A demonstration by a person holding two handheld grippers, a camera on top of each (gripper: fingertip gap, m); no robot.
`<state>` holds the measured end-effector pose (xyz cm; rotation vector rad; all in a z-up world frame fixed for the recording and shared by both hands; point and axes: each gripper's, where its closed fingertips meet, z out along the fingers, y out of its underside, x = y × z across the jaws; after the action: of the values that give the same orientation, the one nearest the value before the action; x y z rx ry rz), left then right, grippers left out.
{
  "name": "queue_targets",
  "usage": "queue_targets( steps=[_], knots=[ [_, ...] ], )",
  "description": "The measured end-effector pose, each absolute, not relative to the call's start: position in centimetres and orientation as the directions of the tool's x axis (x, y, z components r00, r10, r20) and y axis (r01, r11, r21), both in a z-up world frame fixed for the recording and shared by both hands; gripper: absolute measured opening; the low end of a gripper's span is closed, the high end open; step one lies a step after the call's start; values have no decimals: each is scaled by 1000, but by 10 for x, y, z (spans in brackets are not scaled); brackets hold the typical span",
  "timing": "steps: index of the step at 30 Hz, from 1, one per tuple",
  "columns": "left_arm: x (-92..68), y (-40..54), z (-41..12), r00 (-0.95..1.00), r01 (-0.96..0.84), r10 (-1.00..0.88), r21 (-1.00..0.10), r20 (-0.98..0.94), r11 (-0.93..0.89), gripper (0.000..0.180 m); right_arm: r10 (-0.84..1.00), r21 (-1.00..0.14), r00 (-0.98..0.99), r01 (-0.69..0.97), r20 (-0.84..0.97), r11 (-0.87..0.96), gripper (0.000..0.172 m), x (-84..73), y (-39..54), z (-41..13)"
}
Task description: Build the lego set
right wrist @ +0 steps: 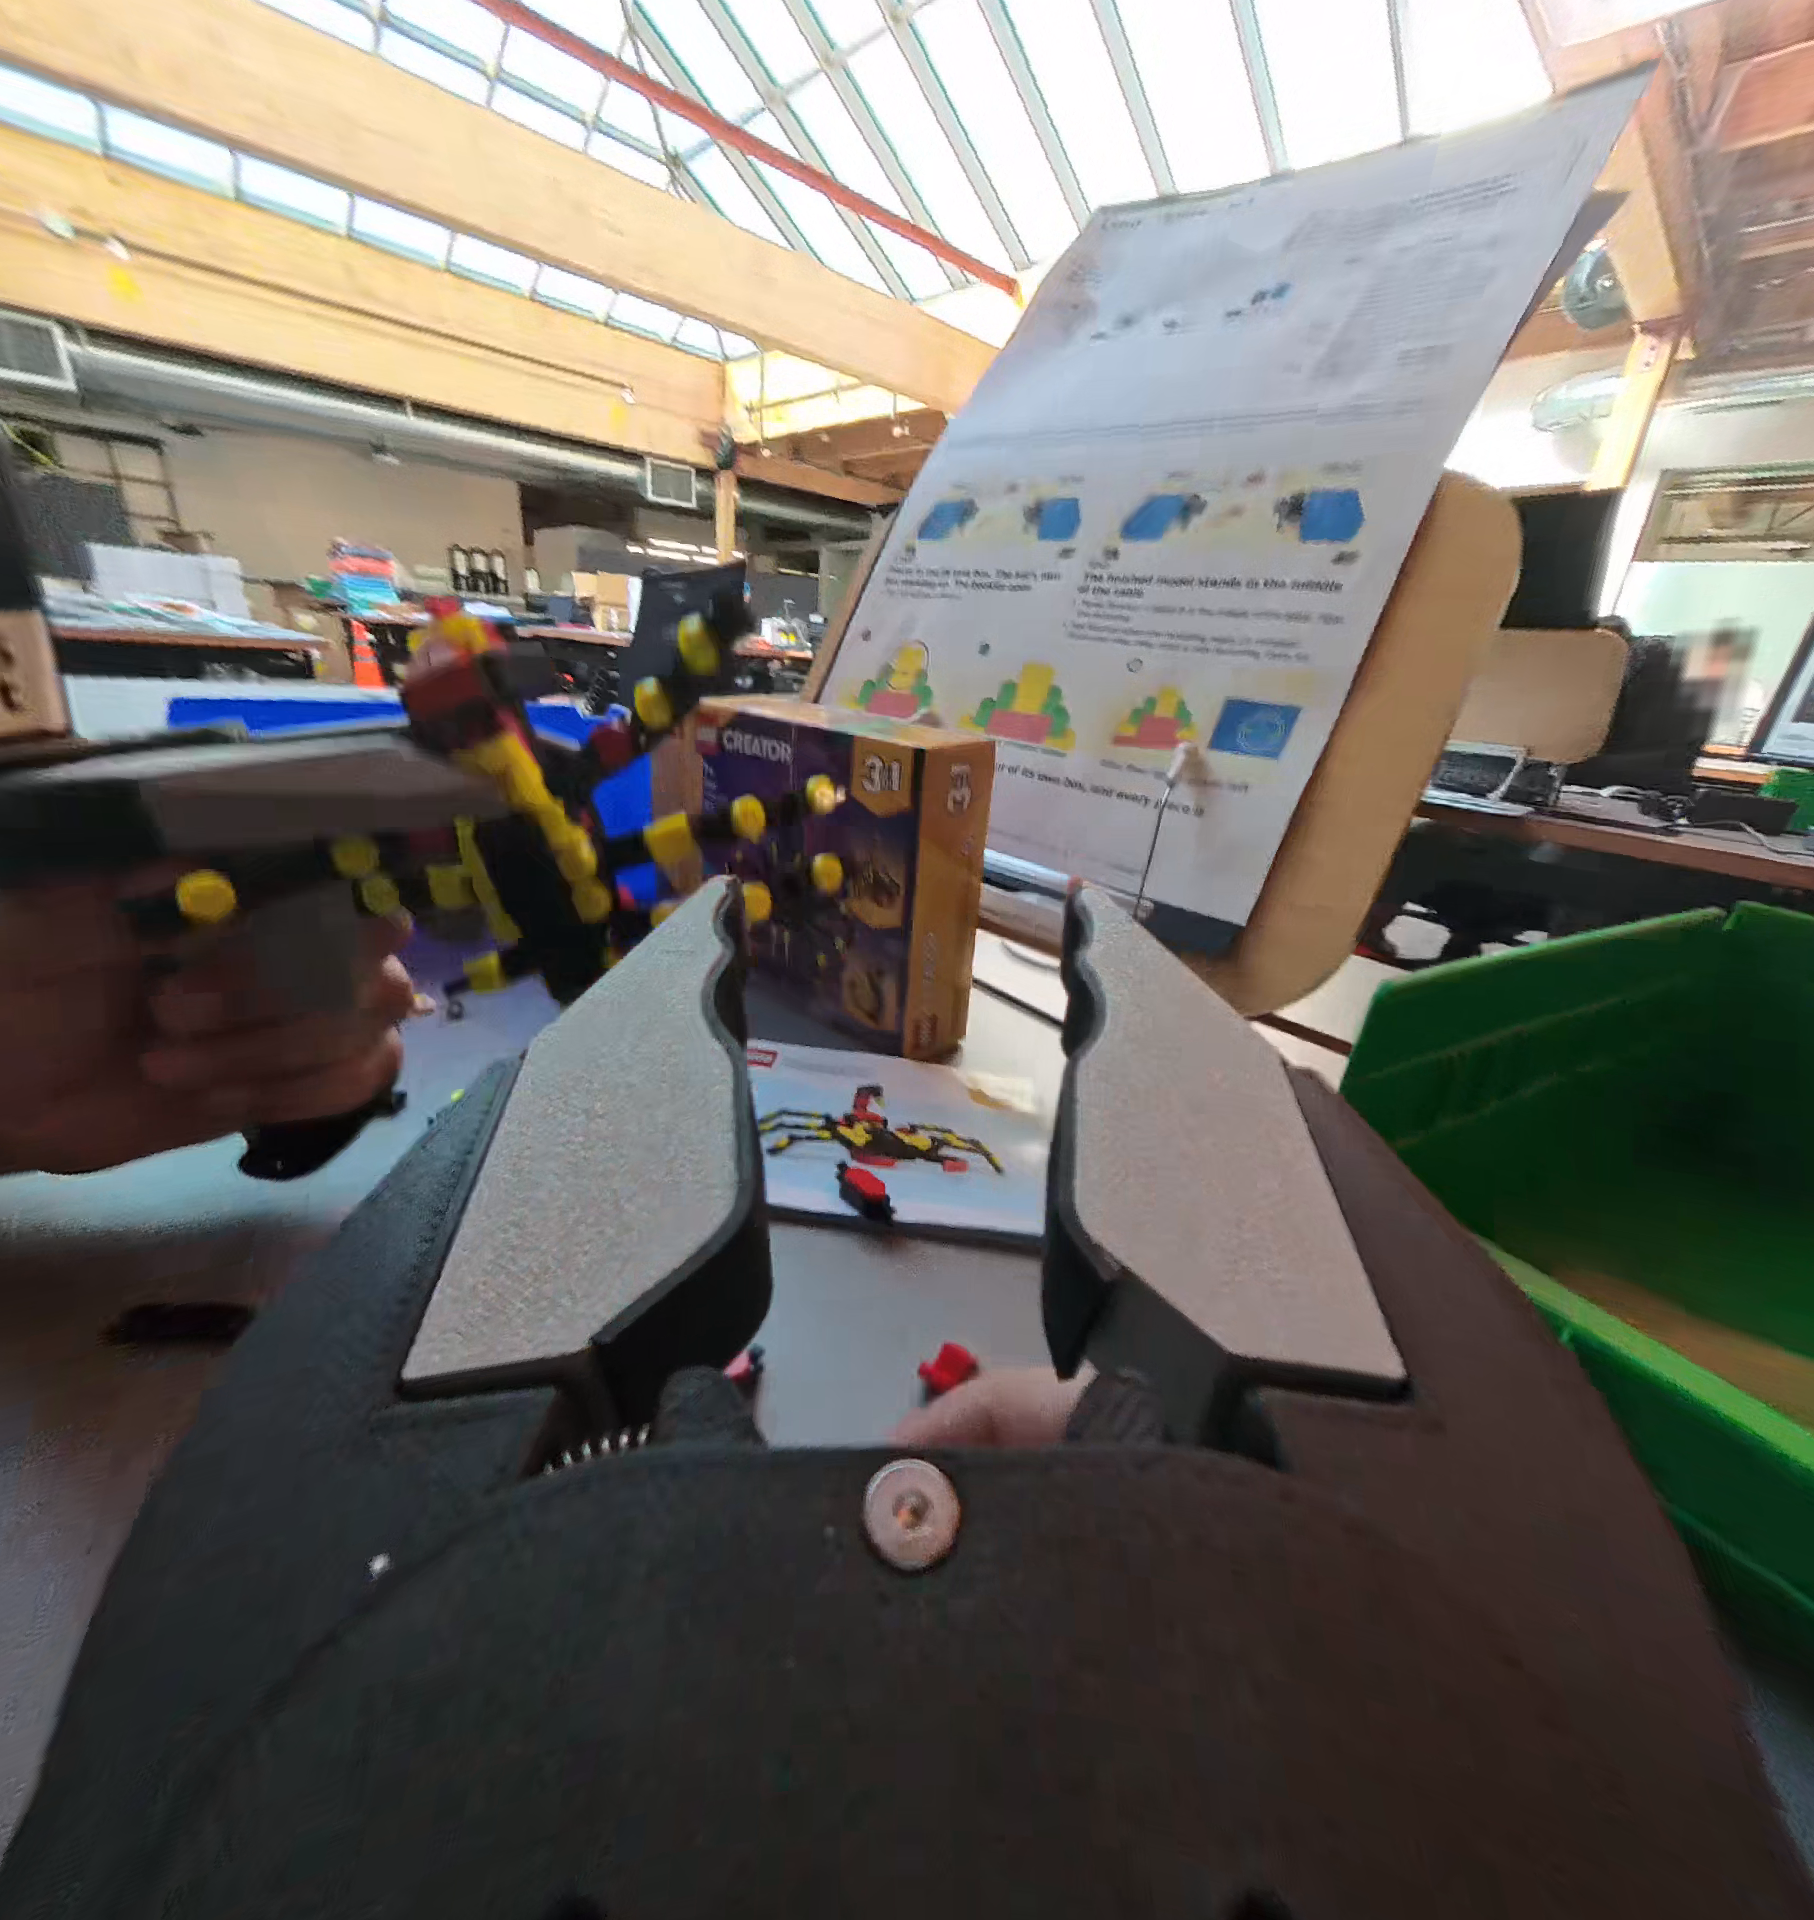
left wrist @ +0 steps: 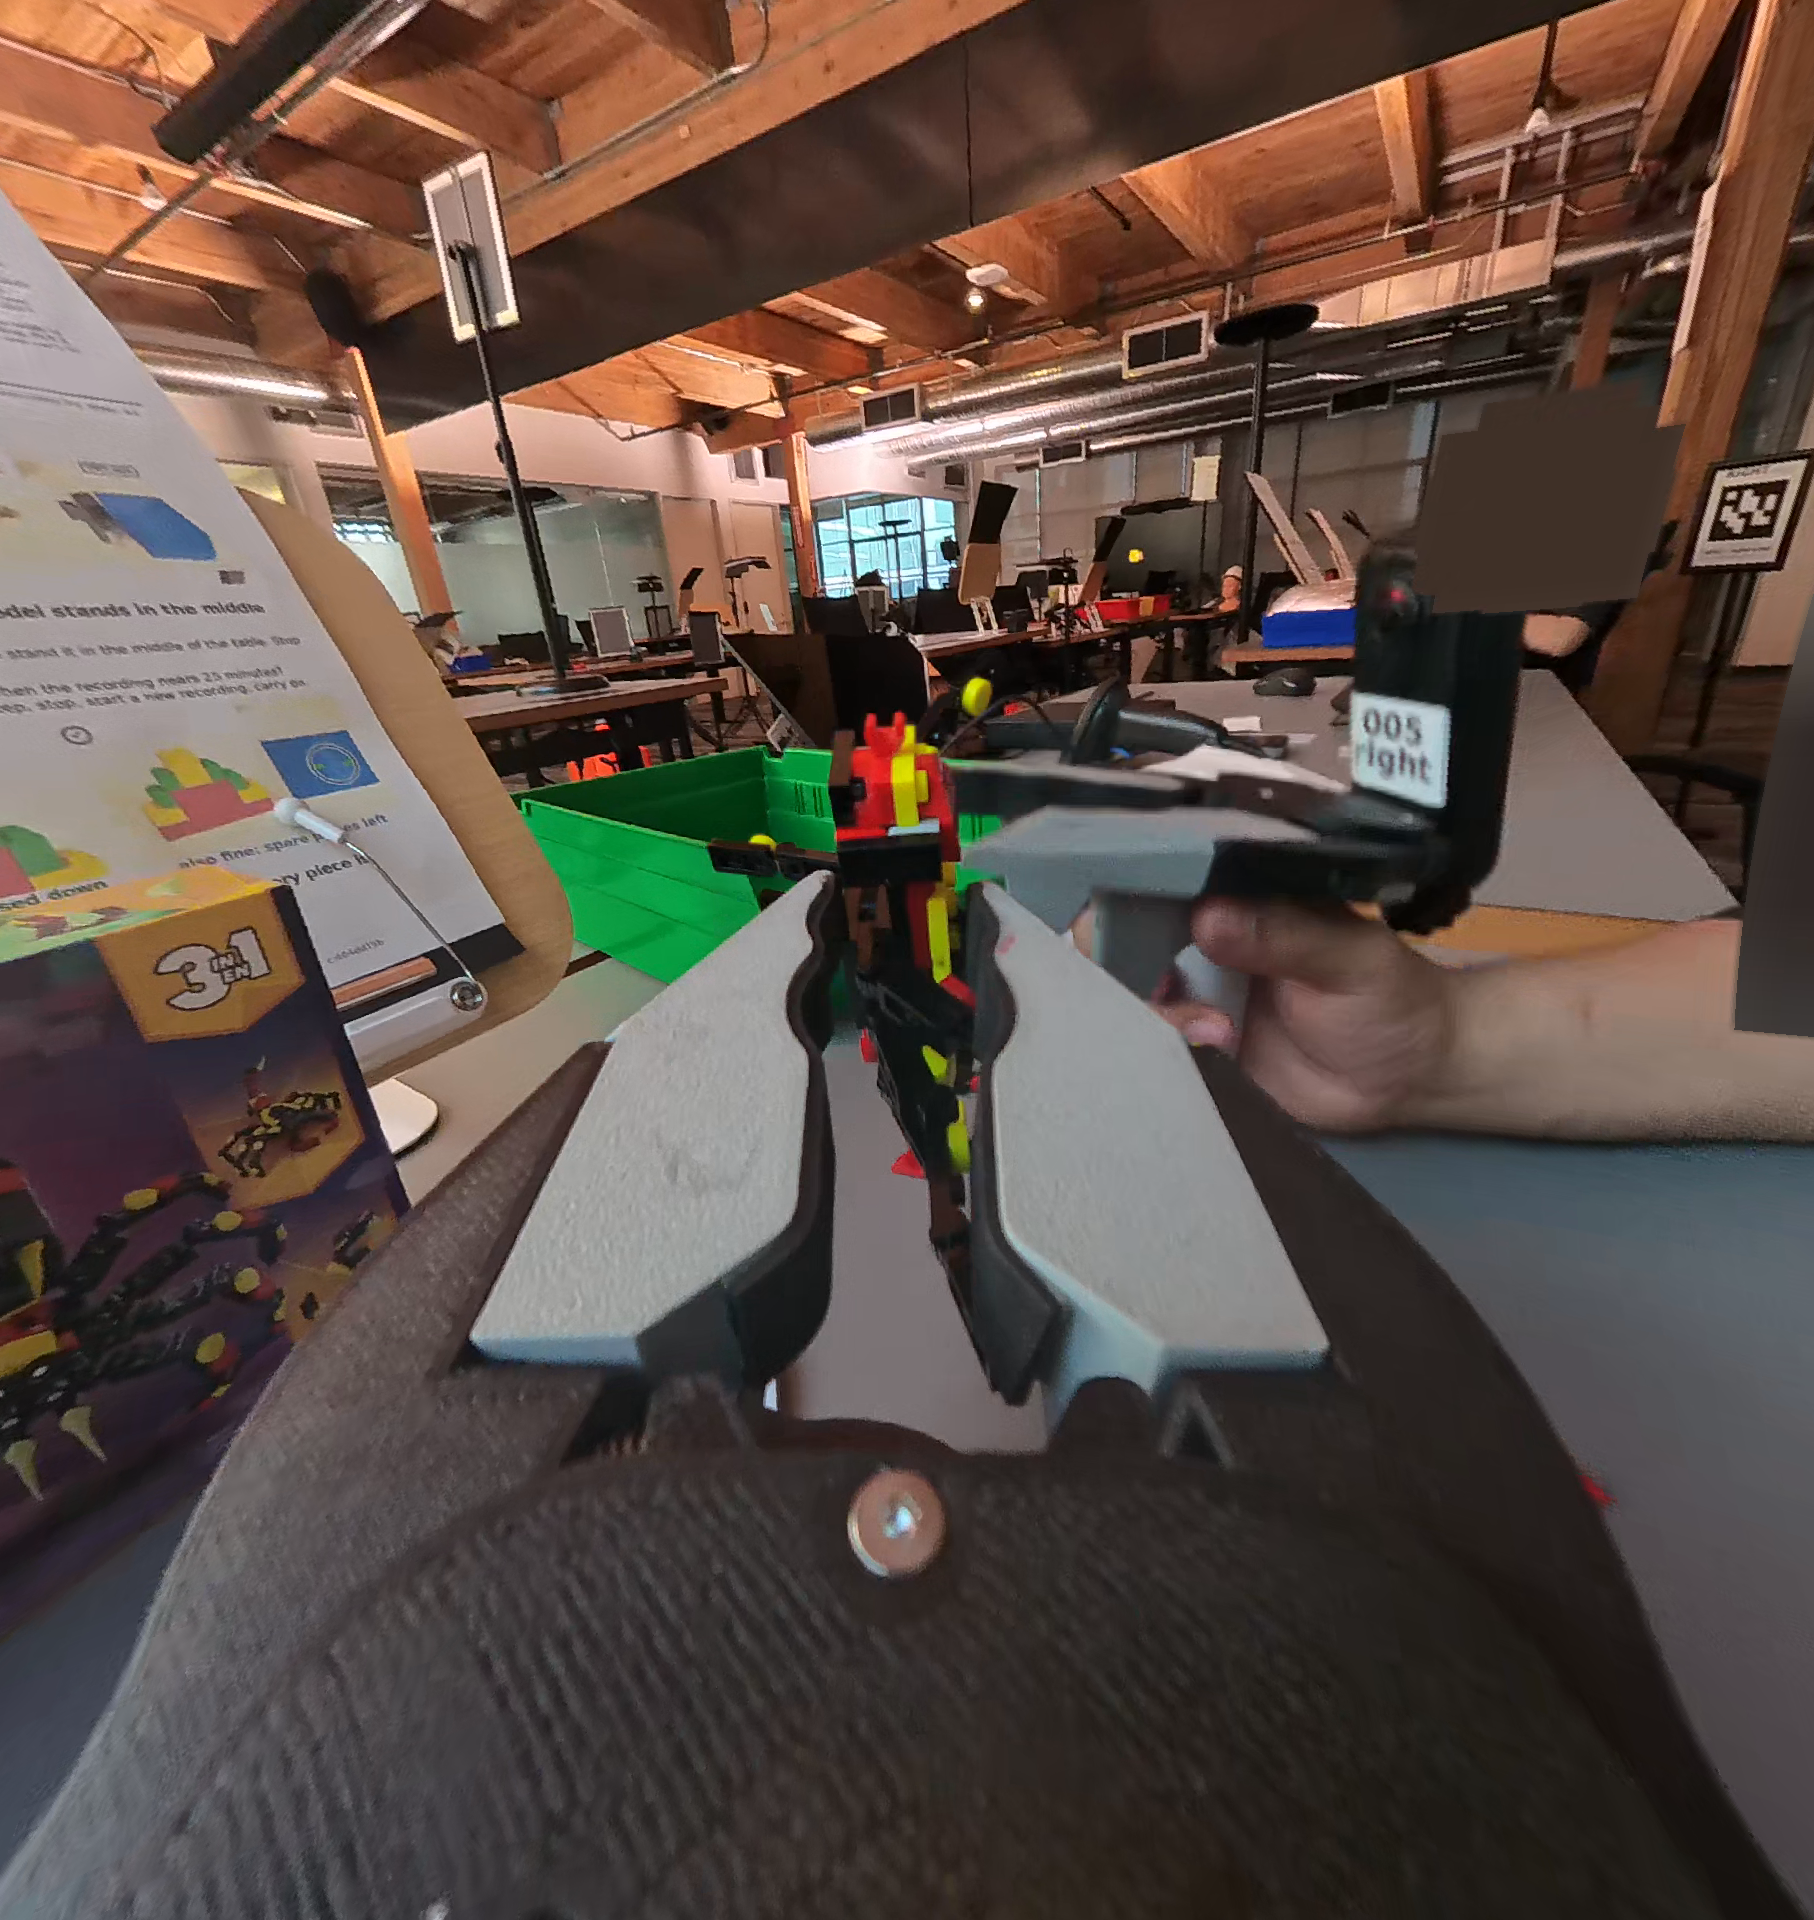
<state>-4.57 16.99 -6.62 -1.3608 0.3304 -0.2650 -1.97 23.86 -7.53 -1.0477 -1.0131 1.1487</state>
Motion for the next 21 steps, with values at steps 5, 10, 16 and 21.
queue_targets(
  steps=[5, 10, 16, 21],
  knots=[
    [-41, 165, -68, 913, -3, -400, -983, -78, 184, 21, 976, -941, 116, -265, 184, 209, 51, -1, 207, -61],
    [-35, 159, -68, 882, 56, -470, -980, -40, 189, 21, 960, -921, 135, -275, 246, 275, 54, 0, 193, -61],
    [-41, 167, -74, 881, 94, -473, -988, 26, 121, 21, 957, -932, 182, -243, 227, 268, 58, -1, 207, -61],
    [-38, 170, -79, 892, 6, -449, -990, -57, 139, 21, 944, -928, 214, -224, 251, 297, 56, 2, 218, -60]
  ],
)
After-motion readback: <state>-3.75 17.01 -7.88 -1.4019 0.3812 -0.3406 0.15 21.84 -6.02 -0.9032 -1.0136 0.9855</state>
